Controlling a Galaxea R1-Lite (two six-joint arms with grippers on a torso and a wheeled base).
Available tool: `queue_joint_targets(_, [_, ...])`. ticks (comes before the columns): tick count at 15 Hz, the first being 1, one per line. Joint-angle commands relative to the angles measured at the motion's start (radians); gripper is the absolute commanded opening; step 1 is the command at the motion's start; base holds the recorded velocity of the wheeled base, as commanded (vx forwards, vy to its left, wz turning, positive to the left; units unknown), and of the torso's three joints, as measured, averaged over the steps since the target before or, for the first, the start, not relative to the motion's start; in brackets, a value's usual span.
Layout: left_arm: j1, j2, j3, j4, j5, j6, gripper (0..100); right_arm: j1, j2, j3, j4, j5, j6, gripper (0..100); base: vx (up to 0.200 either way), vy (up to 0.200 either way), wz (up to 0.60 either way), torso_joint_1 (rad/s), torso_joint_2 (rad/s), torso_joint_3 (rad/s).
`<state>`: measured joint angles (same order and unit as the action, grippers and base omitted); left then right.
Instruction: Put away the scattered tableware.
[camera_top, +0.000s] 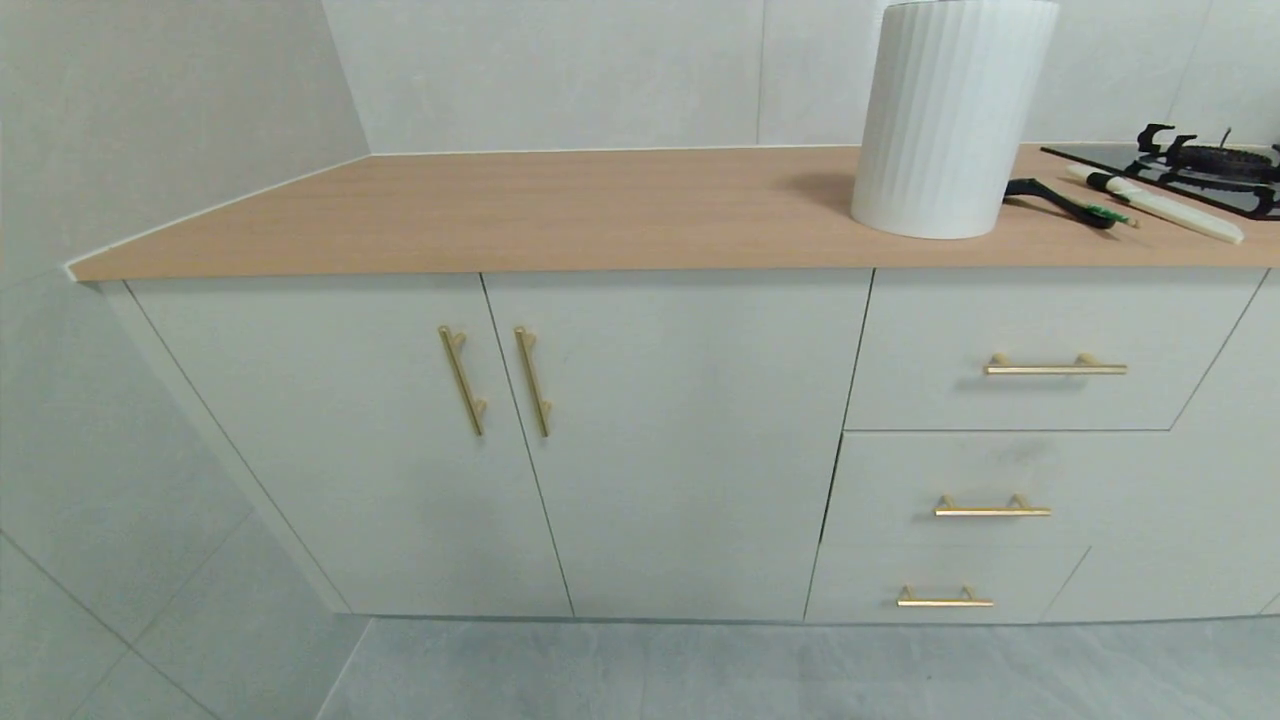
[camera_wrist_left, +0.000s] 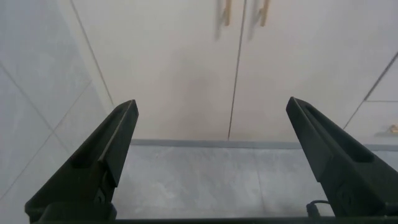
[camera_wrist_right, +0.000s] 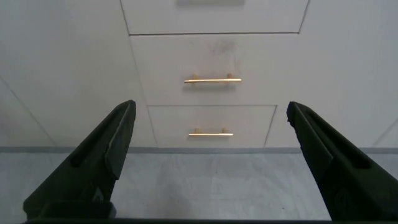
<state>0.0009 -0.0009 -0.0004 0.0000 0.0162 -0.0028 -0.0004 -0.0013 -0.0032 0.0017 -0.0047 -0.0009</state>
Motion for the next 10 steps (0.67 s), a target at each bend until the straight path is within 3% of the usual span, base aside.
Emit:
queue_joint_targets(1, [0.001,0.001,0.000,0.000,0.001,0.000,100,0.000,0.001,0.000,0.000,0.000,-0.001,100,0.000,0.000,0.00,0.000,0.00,0.000])
queue_joint_targets(5, [-0.001,0.001,0.000,0.000,0.001,0.001,100,0.000,0.001,0.000,0.000,0.000,-0.001,100,0.000,0.000,0.00,0.000,0.00,0.000])
queue_joint_targets(10, [-0.001,0.001,0.000,0.000,0.001,0.001,100,0.000,0.001,0.000,0.000,0.000,-0.001,100,0.000,-0.200,0.00,0.005,0.00,0.002])
